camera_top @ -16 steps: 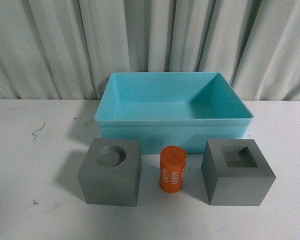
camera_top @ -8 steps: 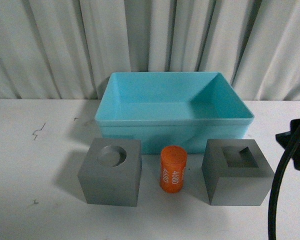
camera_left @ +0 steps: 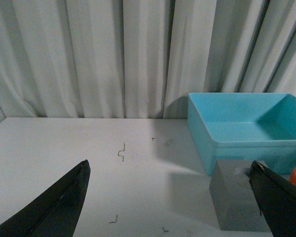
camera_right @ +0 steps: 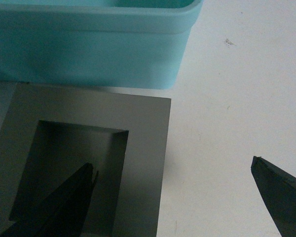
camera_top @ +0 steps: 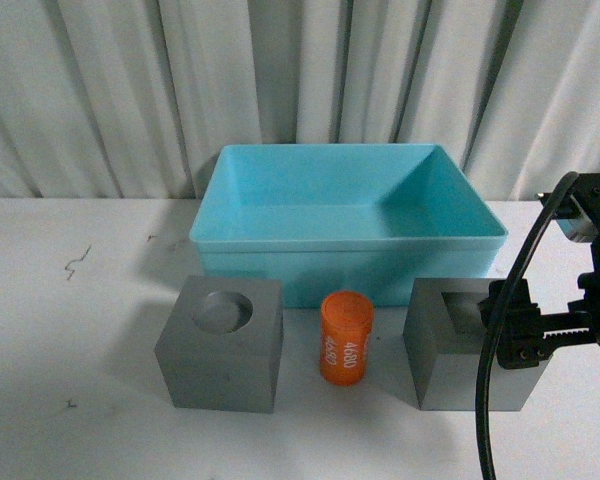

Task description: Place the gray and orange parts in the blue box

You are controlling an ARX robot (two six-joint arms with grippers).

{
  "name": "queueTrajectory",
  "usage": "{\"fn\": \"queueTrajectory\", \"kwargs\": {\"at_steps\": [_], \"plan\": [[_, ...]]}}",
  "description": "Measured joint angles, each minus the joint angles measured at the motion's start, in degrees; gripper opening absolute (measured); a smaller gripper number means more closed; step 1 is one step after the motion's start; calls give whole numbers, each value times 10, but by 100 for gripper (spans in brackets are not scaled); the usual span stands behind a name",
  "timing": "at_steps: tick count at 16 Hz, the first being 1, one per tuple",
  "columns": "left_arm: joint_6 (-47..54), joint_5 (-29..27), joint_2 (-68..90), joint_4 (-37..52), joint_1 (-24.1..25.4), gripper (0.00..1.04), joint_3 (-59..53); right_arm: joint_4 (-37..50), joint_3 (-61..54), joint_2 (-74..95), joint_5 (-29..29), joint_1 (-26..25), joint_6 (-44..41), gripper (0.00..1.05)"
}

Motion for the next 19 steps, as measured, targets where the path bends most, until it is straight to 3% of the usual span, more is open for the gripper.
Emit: {"fn": "queueTrajectory", "kwargs": {"at_steps": [1, 2, 6, 9, 12, 14, 19], "plan": [[0, 0, 0, 0, 0, 98, 0, -5, 4, 2, 4, 7, 5, 98], [0, 0, 0, 0, 0, 98, 0, -5, 4, 2, 7, 12, 12, 91], [0, 0, 0, 0, 0, 98, 0, -2, -1, 1, 10, 17, 25, 47], [0, 0, 0, 0, 0, 98, 0, -32, -20, -40, 13, 2, 28, 20], [0, 0, 0, 0, 0, 98, 0, -100, -6, -191, -26, -33, 26, 18], [0, 0, 0, 0, 0, 98, 0, -96, 85, -253, -52, -47, 24, 18], [0, 0, 0, 0, 0, 98, 0, -75, 304, -50, -63, -29, 31, 18]]}}
